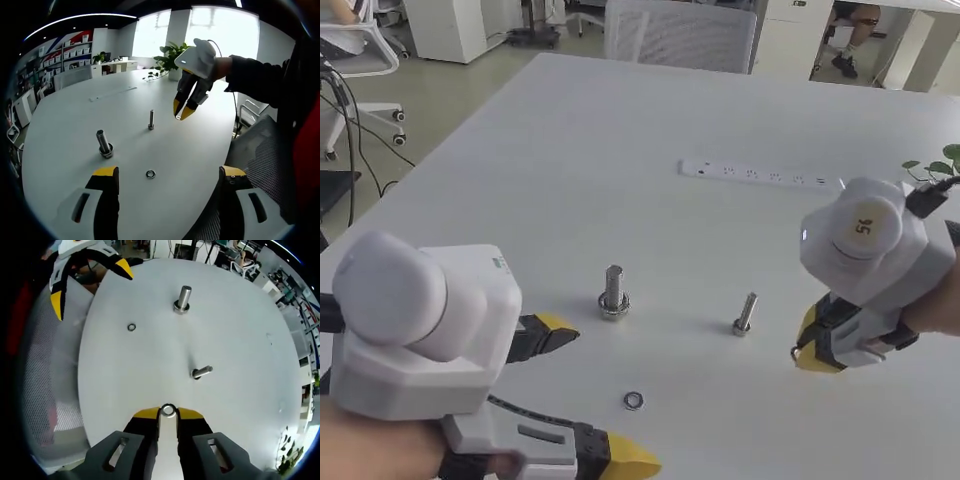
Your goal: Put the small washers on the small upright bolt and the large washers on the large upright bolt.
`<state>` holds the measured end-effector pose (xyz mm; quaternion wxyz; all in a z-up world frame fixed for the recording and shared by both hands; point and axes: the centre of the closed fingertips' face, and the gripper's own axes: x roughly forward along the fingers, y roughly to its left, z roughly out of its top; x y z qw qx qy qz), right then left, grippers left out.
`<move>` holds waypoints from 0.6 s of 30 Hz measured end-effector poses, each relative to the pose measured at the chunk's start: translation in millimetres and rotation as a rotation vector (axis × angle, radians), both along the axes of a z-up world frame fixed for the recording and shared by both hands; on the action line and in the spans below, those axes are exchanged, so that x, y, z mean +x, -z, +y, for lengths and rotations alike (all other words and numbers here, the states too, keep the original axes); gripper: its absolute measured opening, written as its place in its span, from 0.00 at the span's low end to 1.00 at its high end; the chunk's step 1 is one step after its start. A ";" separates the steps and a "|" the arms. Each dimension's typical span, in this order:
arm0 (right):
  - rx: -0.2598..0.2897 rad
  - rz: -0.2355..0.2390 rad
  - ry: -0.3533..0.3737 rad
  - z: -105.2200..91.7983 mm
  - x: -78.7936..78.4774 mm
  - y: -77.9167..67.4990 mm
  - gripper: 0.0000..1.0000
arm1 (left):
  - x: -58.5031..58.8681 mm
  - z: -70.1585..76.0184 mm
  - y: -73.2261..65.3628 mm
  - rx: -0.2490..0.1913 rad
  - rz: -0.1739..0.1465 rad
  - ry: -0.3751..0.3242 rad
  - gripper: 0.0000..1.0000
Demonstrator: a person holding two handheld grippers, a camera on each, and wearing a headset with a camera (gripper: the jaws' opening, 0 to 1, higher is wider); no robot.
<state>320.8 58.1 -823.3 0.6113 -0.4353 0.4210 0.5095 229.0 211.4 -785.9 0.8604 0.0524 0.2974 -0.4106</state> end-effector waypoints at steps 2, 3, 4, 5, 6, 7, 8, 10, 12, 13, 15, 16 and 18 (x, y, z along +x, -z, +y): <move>0.000 -0.011 -0.005 1.7 4.8 -7.4 0.14 | -0.6 -0.1 -0.4 -0.004 0.001 -0.001 0.82; -0.001 -0.022 -0.011 3.1 8.1 -11.8 0.14 | -0.5 0.0 -0.4 -0.004 -0.001 0.000 0.82; -0.002 -0.026 -0.013 4.3 9.1 -14.7 0.14 | -0.4 0.1 -0.3 -0.002 -0.001 0.001 0.82; -0.002 -0.032 -0.018 6.2 11.3 -18.3 0.14 | -0.4 0.3 0.2 0.000 -0.001 0.002 0.82; 0.000 -0.036 -0.022 7.9 12.5 -20.5 0.14 | -0.4 0.4 0.5 0.000 0.000 0.002 0.82; 0.006 -0.040 -0.026 10.8 14.6 -23.0 0.14 | -0.3 0.6 0.9 -0.001 0.001 0.002 0.82; 0.007 -0.040 -0.028 12.5 15.1 -23.9 0.14 | -0.3 0.7 1.1 -0.001 0.002 0.002 0.82; 0.003 -0.052 -0.037 15.8 18.1 -25.3 0.14 | -0.6 0.7 1.6 0.000 0.003 0.002 0.82; 0.005 -0.056 -0.042 20.1 20.7 -27.3 0.14 | -1.0 0.7 2.3 -0.001 0.005 0.003 0.82; 0.007 -0.058 -0.045 22.1 21.5 -28.2 0.14 | -1.2 0.8 2.8 0.001 0.006 0.003 0.81; 0.007 -0.062 -0.056 25.6 25.5 -28.8 0.14 | -1.5 0.8 3.3 0.001 0.008 0.004 0.81; 0.007 -0.064 -0.061 27.6 28.3 -29.1 0.14 | -1.4 1.0 3.3 0.001 0.008 0.004 0.81; 0.004 -0.067 -0.069 29.9 30.4 -29.8 0.14 | -1.4 1.2 3.4 0.000 0.009 0.003 0.81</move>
